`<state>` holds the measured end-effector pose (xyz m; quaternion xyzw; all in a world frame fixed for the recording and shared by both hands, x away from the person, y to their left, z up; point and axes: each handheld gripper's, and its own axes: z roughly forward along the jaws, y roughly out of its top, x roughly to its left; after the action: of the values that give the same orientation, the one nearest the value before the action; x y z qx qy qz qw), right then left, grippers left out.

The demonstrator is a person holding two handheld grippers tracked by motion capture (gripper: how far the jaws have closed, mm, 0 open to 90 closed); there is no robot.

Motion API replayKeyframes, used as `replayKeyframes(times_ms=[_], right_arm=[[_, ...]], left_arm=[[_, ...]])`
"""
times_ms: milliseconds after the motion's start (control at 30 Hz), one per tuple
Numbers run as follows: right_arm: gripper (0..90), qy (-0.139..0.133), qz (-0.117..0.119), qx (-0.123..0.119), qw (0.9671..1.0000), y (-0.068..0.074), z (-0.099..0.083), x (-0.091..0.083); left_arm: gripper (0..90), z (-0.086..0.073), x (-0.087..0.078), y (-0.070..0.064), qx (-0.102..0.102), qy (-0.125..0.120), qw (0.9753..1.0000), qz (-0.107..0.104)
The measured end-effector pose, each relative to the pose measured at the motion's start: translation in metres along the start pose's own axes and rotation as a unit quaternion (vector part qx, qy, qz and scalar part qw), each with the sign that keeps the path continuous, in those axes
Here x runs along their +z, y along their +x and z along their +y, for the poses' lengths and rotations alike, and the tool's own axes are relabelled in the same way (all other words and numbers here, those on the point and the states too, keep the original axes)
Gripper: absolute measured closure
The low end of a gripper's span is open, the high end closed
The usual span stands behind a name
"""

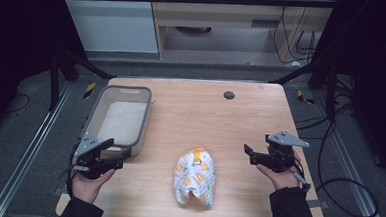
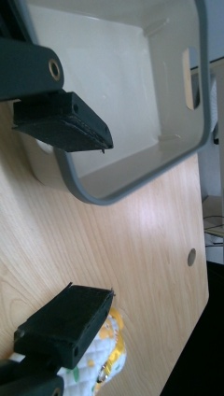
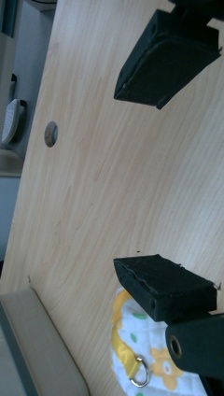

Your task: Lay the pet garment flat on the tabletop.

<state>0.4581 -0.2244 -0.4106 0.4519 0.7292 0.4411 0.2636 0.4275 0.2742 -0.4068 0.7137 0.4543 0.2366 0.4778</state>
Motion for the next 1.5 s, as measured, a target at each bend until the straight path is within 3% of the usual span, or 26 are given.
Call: replayKeyframes(times_ms=[200,300,633,700,1033,1333,1500], right_arm=[[16.1,-0.008,0.006,-0.007,0.9999,0.01,0.011,0.005],[16.4,-0.012,0.016,-0.009,0.9998,0.017,0.017,0.008],[18.1,-0.011,0.045,-0.013,0.9989,0.03,0.02,0.016],[19.2,-0.002,0.061,-0.013,0.9981,0.034,0.016,0.02],[22.5,0.015,0.083,-0.019,0.9963,0.042,0.007,0.03],[23.2,0.044,0.1,-0.033,0.9934,0.056,-0.003,0.045],[24.7,0.051,0.111,-0.035,0.992,0.06,-0.007,0.05]], left_arm=[[22.1,0.012,0.009,-0.01,0.007,-0.007,0.9999,-0.01],[22.4,0.019,0.019,-0.021,0.019,-0.006,0.9996,-0.017],[24.2,0.025,0.044,-0.043,0.033,0.004,0.9985,-0.045],[24.2,0.023,0.051,-0.049,0.038,0.01,0.9979,-0.051],[25.0,0.009,0.068,-0.056,0.04,0.034,0.9968,-0.059],[25.9,-0.001,0.082,-0.064,0.052,0.068,0.9934,-0.076],[26.7,-0.005,0.087,-0.069,0.058,0.075,0.9921,-0.083]])
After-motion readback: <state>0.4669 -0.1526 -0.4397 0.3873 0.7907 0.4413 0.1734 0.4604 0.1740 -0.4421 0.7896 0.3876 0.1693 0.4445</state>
